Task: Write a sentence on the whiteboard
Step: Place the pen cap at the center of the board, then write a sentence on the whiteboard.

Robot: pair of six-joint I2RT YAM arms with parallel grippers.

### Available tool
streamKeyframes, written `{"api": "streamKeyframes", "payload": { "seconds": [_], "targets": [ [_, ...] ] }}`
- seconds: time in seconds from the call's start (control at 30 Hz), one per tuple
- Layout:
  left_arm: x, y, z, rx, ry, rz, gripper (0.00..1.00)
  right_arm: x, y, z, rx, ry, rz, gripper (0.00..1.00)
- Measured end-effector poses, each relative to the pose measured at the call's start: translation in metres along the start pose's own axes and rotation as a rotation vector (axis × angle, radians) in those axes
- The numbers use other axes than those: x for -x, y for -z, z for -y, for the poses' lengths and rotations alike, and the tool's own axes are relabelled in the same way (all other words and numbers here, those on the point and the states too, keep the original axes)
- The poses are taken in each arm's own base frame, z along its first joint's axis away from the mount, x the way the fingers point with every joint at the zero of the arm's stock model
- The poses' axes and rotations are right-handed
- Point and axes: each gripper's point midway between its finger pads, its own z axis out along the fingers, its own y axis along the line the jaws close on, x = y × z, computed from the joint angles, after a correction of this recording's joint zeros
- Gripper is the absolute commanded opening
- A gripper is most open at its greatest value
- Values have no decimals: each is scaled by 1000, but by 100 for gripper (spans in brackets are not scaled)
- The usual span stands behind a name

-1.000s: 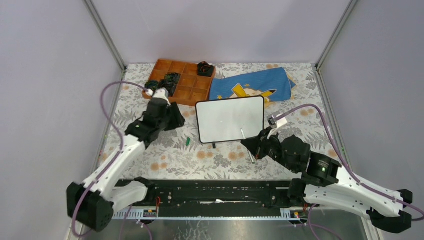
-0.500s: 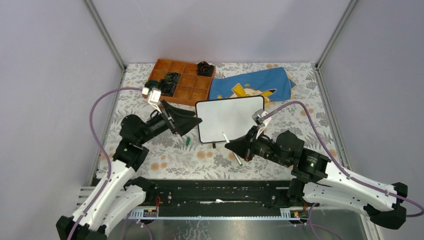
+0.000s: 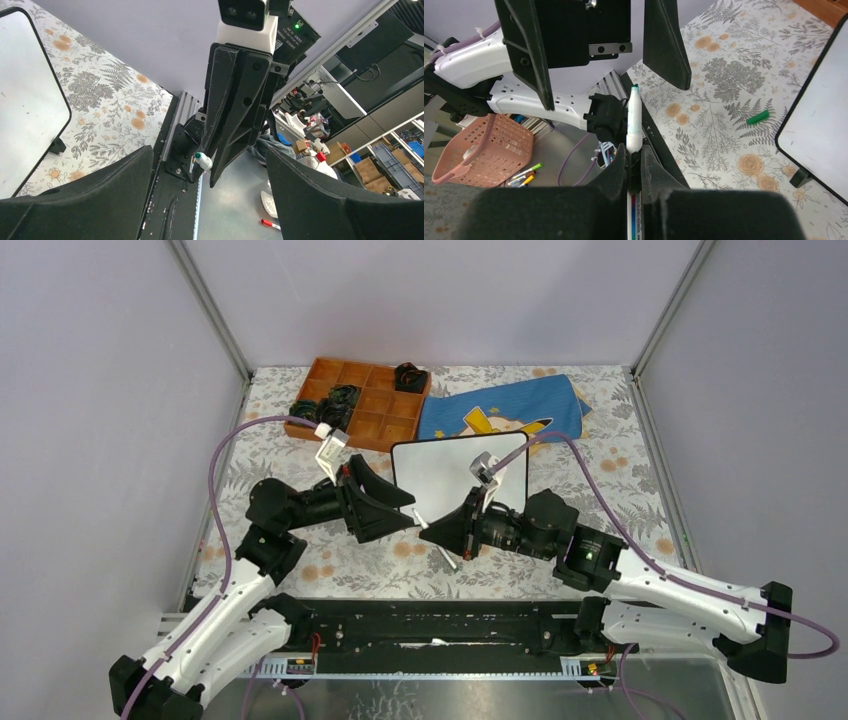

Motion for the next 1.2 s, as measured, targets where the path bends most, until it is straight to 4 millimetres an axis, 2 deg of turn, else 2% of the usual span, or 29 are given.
{"api": "streamKeyframes", "payload": {
  "seconds": [0.17,0.37,0.57,0.8,0.93,1.07,1.17,1.2],
  "targets": [
    [-5,0,1,-8,-7,-23,81,-1,-9,-5,31,-8,-11,0],
    [-8,0,1,-11,-14,-34,55,2,-12,-11,60,-9,-11,0],
    [-10,0,2,-16,-16,-39,41,1,-13,-11,59,-16,-15,0],
    [-11,-1,4,-24,-12,-44,36,1,-13,-11,58,-16,-15,0],
    [-12,-2,5,-28,-11,-48,28,1,-13,-11,58,-16,-15,0],
    [-13,-2,5,-30,-10,-50,15,2,-13,-12,63,-16,-12,0],
    [-13,-2,6,-33,-8,-50,0,3,-13,-13,66,-14,-9,0],
    [-13,-2,7,-34,-7,-50,0,3,-13,-13,67,-14,-9,0]
  ]
}}
